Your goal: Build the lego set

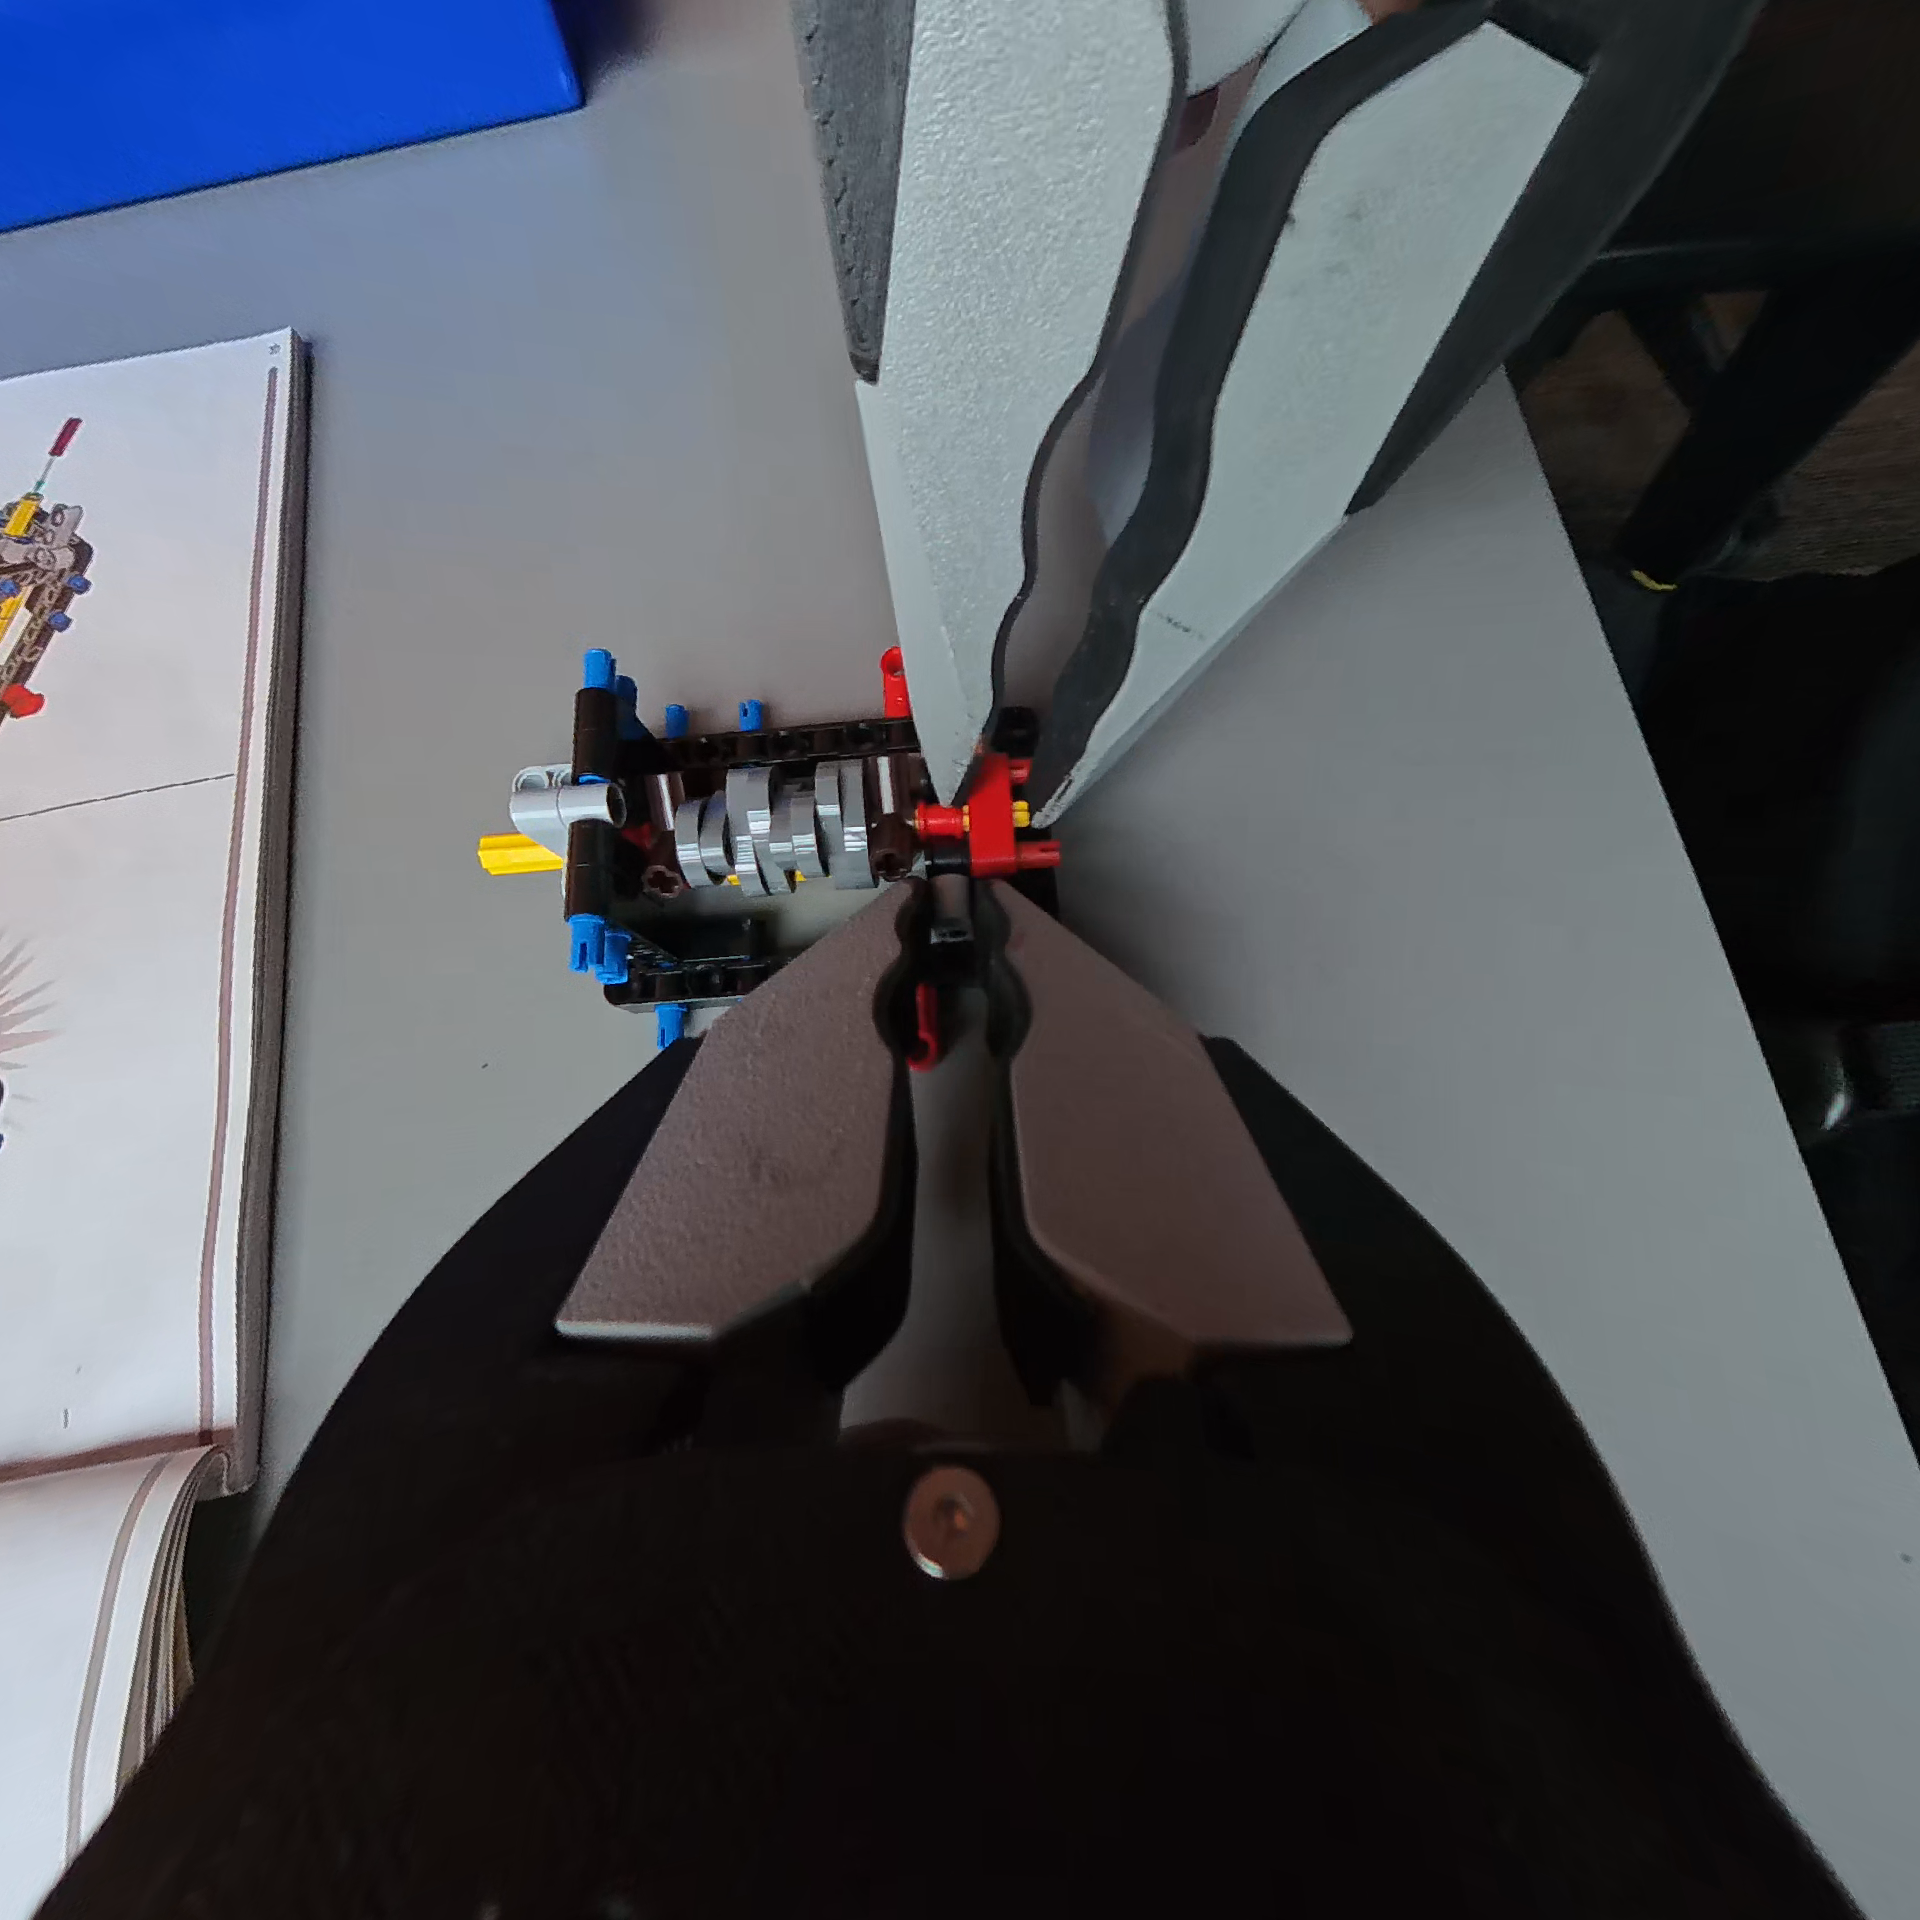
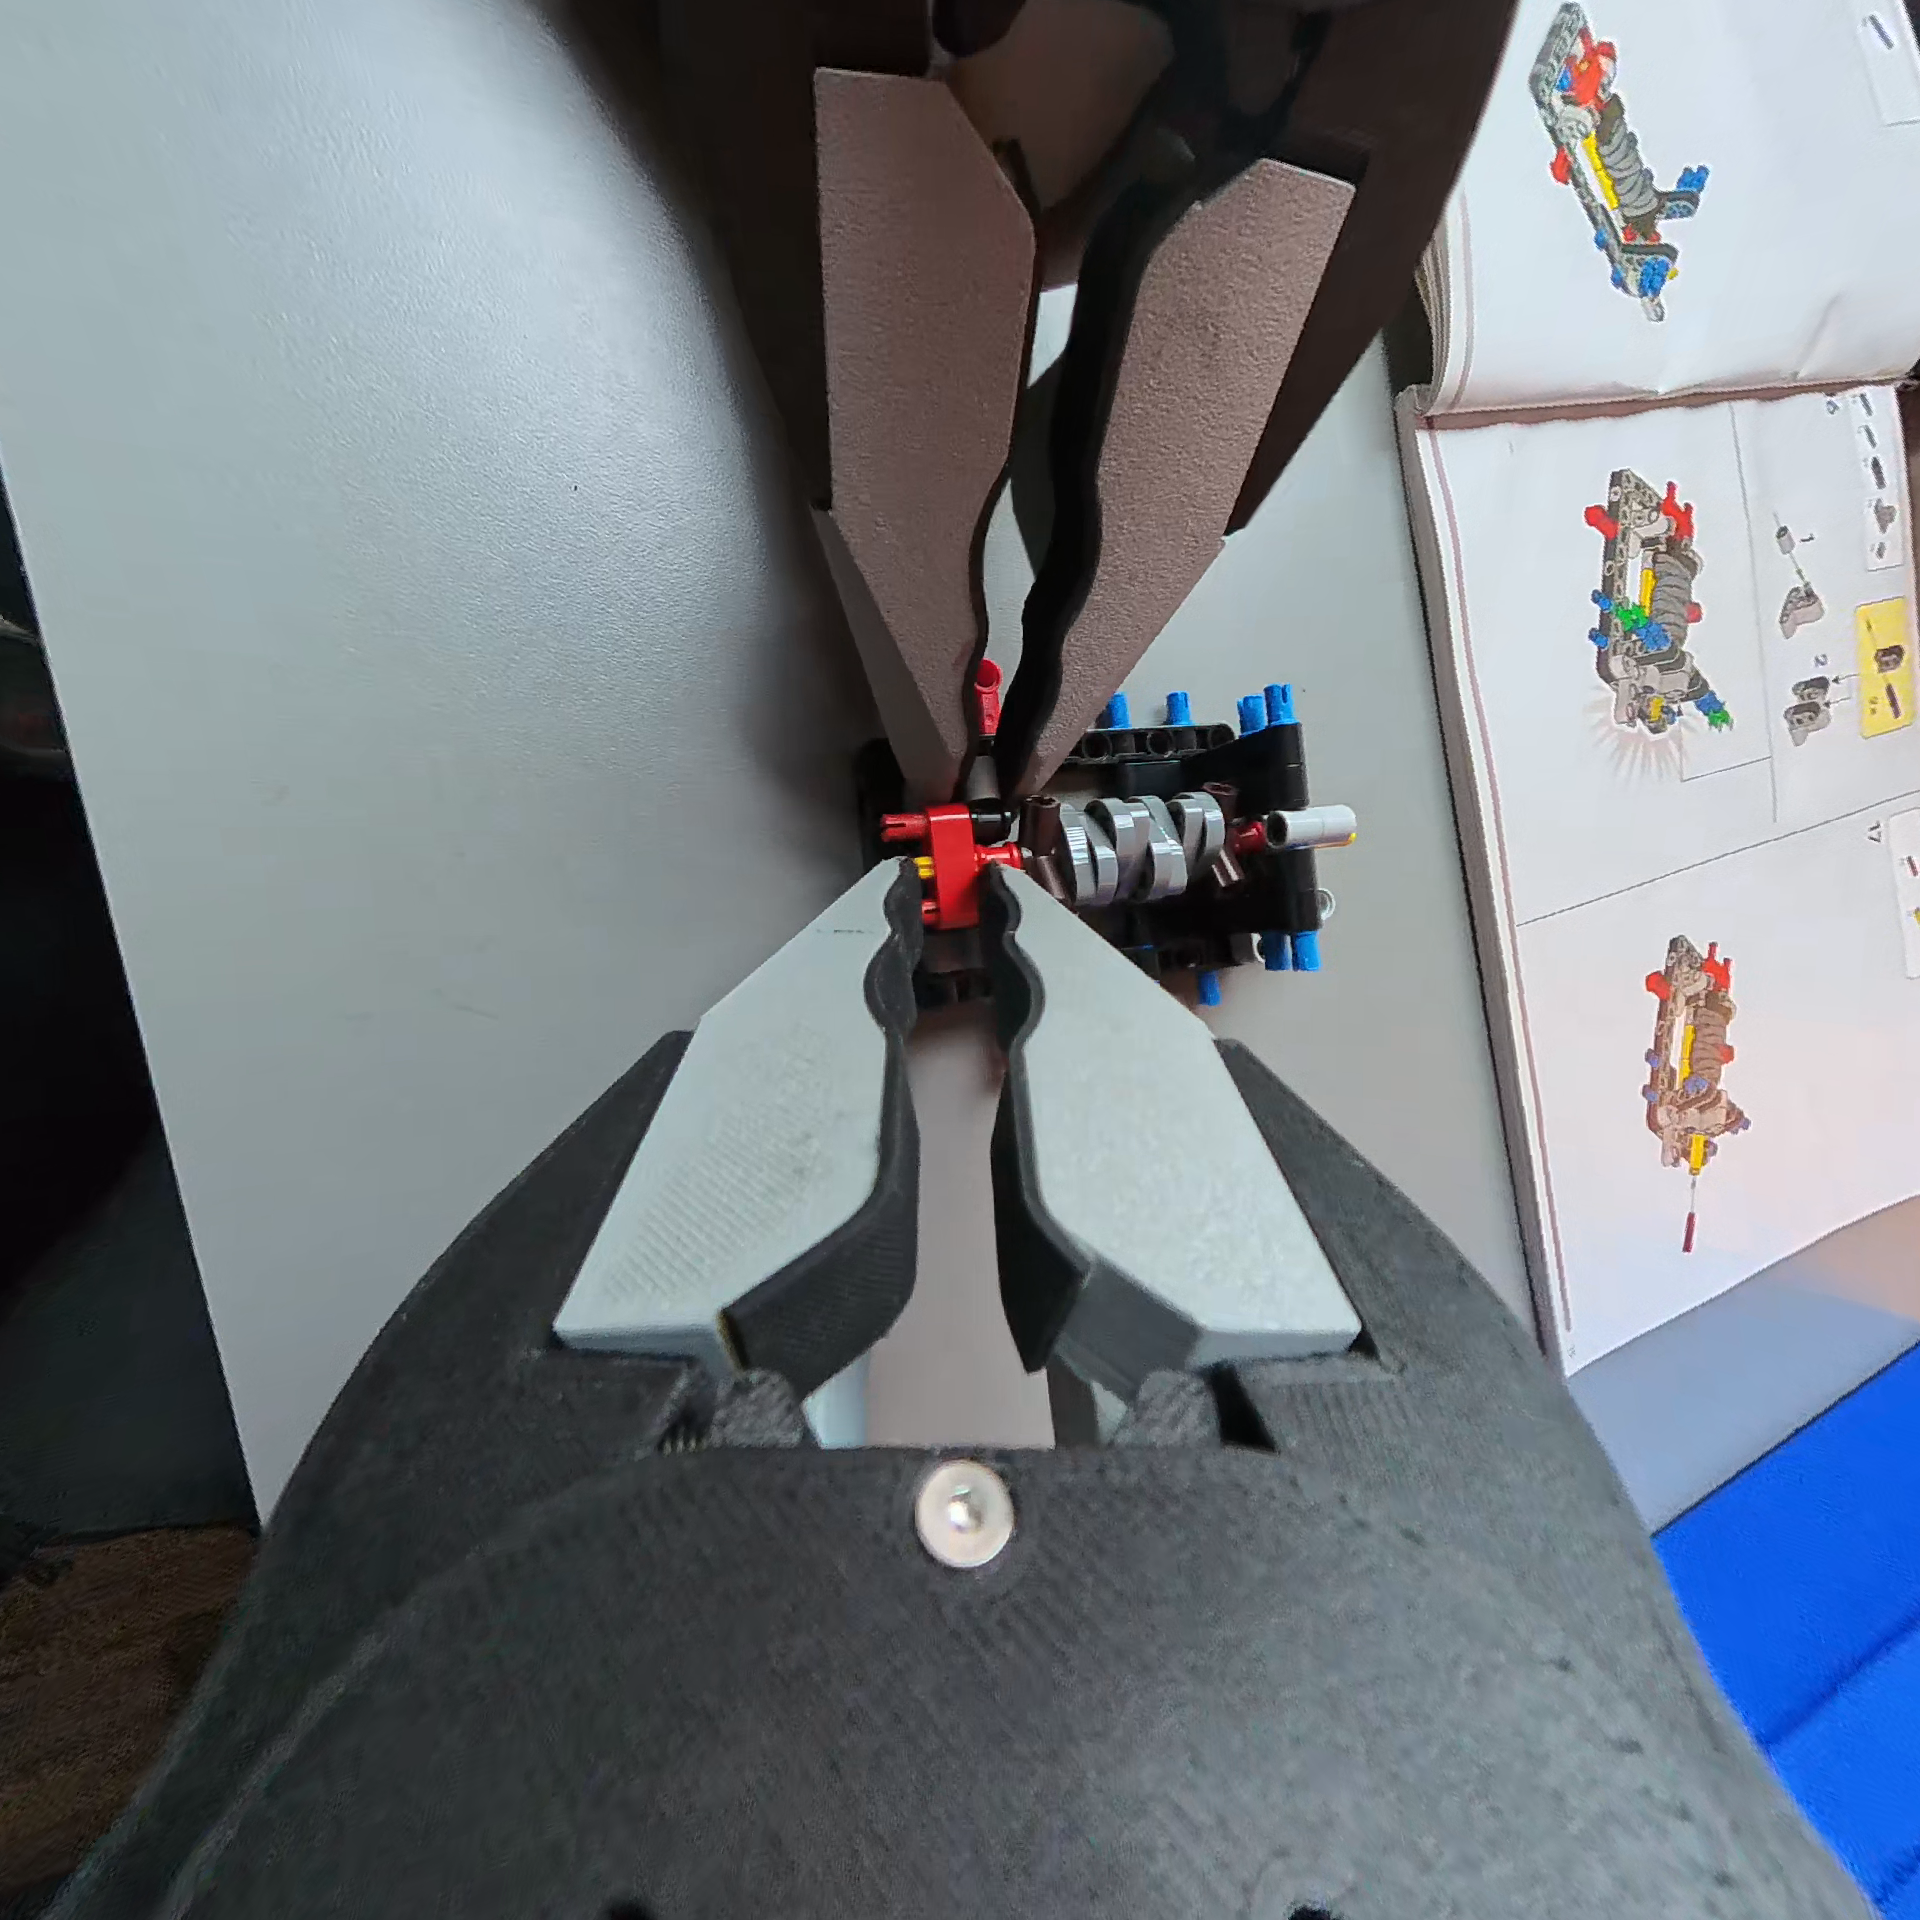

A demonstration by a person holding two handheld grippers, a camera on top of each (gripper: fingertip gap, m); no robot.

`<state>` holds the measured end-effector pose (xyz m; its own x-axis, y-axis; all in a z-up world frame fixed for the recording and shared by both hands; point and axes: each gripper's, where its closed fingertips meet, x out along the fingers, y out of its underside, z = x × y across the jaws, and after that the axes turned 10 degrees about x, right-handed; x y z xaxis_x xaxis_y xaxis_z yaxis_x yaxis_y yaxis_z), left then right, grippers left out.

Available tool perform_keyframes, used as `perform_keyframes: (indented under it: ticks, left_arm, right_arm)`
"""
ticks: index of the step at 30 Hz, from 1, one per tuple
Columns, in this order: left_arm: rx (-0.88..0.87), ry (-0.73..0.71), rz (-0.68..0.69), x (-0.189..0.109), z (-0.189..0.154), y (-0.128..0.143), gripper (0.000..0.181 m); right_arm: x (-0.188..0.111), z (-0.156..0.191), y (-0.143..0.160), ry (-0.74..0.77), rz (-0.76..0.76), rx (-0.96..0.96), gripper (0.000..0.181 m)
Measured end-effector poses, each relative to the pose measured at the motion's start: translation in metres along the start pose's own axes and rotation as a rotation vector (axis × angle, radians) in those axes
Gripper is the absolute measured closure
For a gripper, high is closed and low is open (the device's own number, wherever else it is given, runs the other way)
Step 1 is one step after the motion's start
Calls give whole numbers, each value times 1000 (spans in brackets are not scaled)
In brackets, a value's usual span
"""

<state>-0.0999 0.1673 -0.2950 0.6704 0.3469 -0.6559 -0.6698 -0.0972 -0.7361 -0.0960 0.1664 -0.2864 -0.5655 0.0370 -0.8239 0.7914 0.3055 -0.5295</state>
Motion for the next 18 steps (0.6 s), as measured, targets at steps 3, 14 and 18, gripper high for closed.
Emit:
perform_keyframes:
  ticks: [3,14,18]
  left_arm:
    - [13,-23,5,0,0,0,176]
    - [13,-44,14,0,1,0,177]
    - [15,-52,20,0,0,0,177]
  right_arm:
    - [0,0,0,-14,1,1,173]
    - [1,-1,-1,22,-42,-1,173]
    - [1,-1,-1,26,-53,-14,173]
